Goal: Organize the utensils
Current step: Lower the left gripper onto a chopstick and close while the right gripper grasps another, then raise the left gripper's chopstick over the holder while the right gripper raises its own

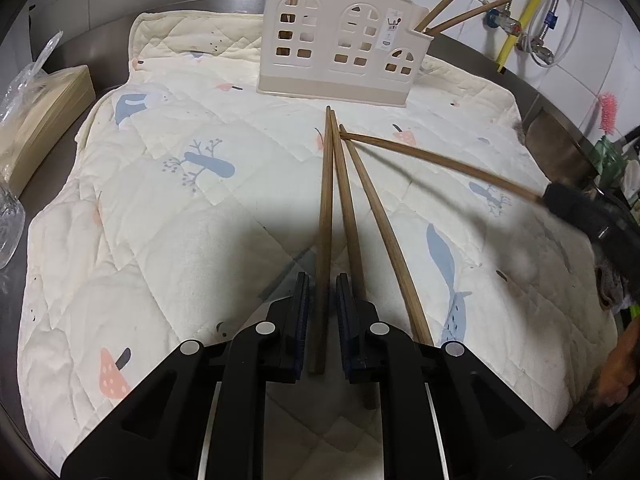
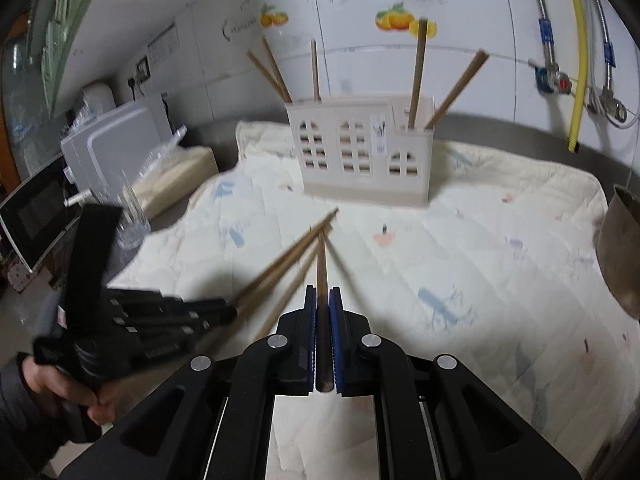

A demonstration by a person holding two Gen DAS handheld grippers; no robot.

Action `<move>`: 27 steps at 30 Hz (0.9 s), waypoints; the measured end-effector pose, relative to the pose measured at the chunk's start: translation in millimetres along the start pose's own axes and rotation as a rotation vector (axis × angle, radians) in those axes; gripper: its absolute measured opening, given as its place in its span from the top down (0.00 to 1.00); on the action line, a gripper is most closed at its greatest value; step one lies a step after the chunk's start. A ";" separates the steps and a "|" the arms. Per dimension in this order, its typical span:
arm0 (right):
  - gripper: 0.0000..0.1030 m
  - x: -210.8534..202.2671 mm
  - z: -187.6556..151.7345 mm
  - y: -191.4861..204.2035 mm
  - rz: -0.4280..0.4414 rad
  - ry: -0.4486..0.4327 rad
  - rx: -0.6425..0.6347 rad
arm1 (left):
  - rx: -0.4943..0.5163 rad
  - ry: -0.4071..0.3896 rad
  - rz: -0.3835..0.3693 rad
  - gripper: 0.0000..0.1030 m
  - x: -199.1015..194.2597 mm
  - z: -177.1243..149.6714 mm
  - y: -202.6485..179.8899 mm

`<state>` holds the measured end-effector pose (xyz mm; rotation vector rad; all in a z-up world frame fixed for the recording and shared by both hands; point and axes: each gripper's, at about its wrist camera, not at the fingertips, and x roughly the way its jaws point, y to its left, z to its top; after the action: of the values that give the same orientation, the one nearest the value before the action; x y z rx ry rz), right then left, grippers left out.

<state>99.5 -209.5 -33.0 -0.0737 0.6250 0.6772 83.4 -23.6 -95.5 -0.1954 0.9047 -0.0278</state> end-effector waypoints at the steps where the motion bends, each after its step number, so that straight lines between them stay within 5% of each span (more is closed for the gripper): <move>1: 0.94 -2.1 3.1 -0.2 0.002 -0.011 -0.011 | 0.001 -0.002 0.006 0.87 0.5 0.0 -0.7; 15: 0.94 -5.8 11.1 -6.4 0.039 -0.035 0.005 | -0.029 -0.014 0.028 0.94 -1.2 3.3 -0.5; 27: 0.94 -31.6 31.8 -0.5 0.054 -0.143 0.023 | 0.028 -0.155 -0.010 0.94 -56.6 34.3 3.4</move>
<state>97.1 -219.5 10.7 0.0130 0.4985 0.7208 75.1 -8.8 -31.4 -0.1733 0.7482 -0.0344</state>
